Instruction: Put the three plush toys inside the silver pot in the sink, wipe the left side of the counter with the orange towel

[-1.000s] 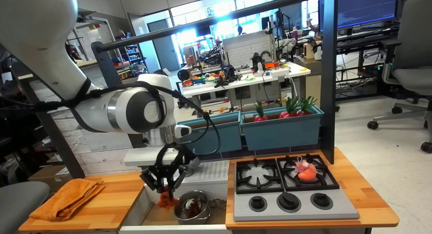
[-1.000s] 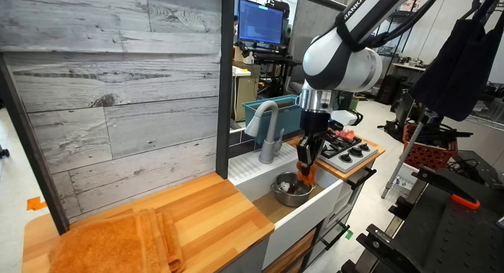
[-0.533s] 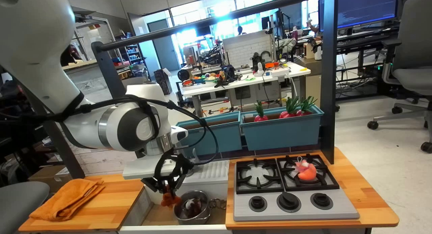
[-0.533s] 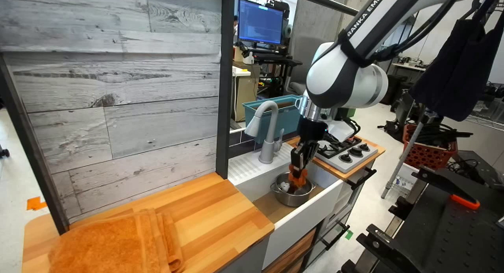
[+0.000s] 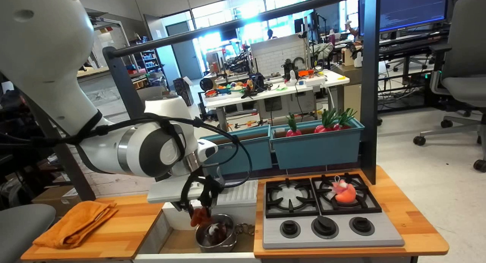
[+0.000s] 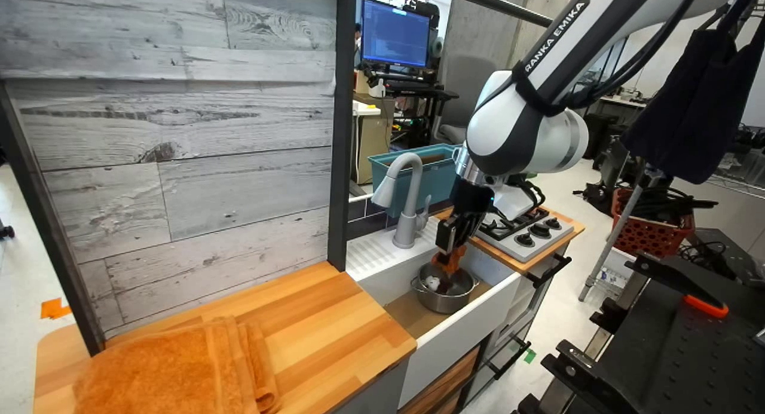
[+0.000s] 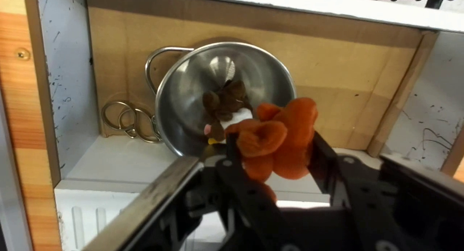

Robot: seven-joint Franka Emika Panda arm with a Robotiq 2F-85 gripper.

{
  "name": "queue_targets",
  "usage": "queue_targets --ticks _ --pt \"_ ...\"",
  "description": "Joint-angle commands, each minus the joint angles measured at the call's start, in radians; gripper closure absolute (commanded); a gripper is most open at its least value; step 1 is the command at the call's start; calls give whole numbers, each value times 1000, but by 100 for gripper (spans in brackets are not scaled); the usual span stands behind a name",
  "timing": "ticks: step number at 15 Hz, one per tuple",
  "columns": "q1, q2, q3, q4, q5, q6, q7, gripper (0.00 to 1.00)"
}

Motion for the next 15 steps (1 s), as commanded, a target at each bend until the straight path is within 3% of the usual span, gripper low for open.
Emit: queue_targets --ticks 1,3,7,11,15 --pt "-3 4 3 6 -9 -3 7 25" --pt "21 -14 -34 -10 -16 27 37 23" --pt "47 -72 -99 -68 -29 97 82 0" --pt "63 -183 -166 -156 -22 128 143 0" --pt "11 -253 -203 -132 35 90 247 0"
